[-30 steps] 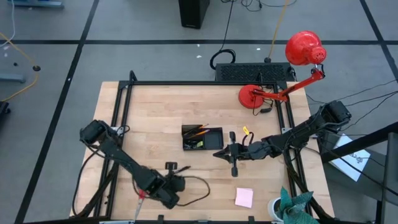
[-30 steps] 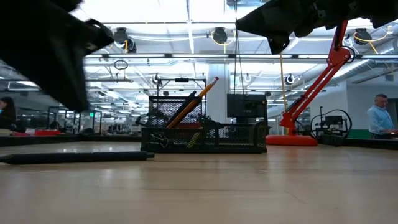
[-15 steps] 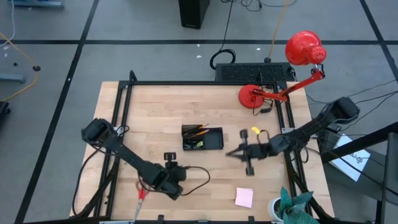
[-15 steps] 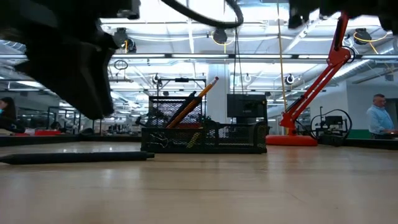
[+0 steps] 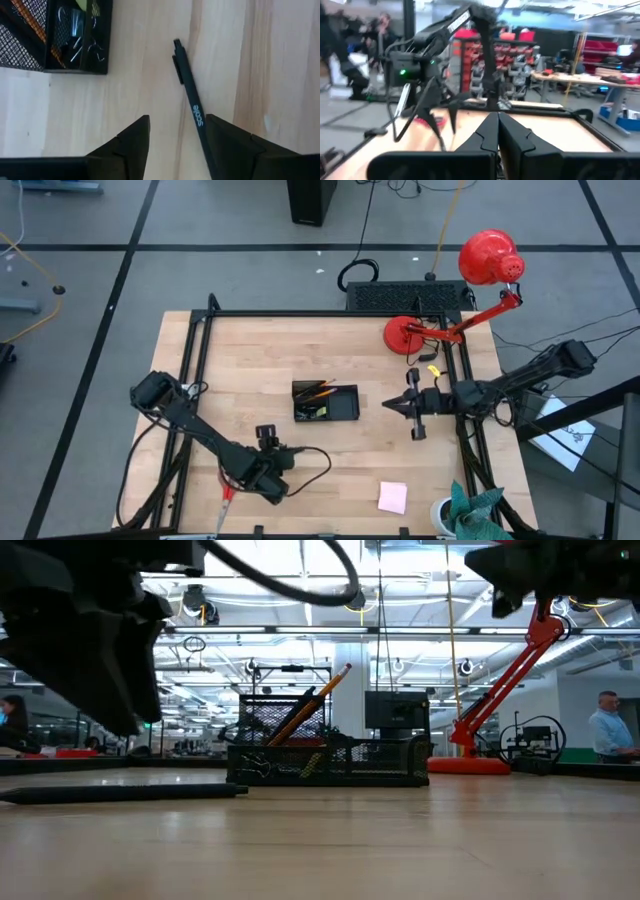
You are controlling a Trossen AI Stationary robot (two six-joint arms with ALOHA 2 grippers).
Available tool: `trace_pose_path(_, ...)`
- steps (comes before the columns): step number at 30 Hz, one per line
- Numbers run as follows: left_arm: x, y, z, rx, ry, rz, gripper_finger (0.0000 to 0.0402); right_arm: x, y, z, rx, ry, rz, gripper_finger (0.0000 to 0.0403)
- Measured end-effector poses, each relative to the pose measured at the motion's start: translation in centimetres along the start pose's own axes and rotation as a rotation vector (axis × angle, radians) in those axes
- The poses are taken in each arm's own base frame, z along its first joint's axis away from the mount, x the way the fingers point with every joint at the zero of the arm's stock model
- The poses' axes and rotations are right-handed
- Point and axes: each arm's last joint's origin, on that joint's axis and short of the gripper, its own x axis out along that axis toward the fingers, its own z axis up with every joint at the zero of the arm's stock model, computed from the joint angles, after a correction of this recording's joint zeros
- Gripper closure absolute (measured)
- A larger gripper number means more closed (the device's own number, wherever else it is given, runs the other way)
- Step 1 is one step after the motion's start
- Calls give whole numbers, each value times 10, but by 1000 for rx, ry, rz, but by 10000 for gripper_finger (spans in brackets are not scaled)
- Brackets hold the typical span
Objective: Pick and place office supplies into organizer
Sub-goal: Put the black pen into the desk organizer
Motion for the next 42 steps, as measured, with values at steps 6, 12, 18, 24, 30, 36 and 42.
trace_pose_path(6,8,9,13,-131,10,-60,202,-7,0,-27,70,57,-6,403)
trace_pose_path(12,21,12,38,-191,-64,-208,209,-4,1,-33,62,86,-5,403)
trace_pose_path(18,30,23,40,-198,-10,-197,218,-4,2,-33,76,82,15,403)
trace_pose_path(24,42,19,36,-159,75,-239,220,-4,2,-32,71,75,26,403)
trace_pose_path(30,60,15,33,-123,115,-205,220,-4,2,-30,76,60,28,403)
trace_pose_path(36,78,11,30,-75,160,-183,225,-4,2,-30,77,52,28,403)
trace_pose_path(42,80,8,29,-61,177,-220,299,-4,2,-29,77,46,28,403)
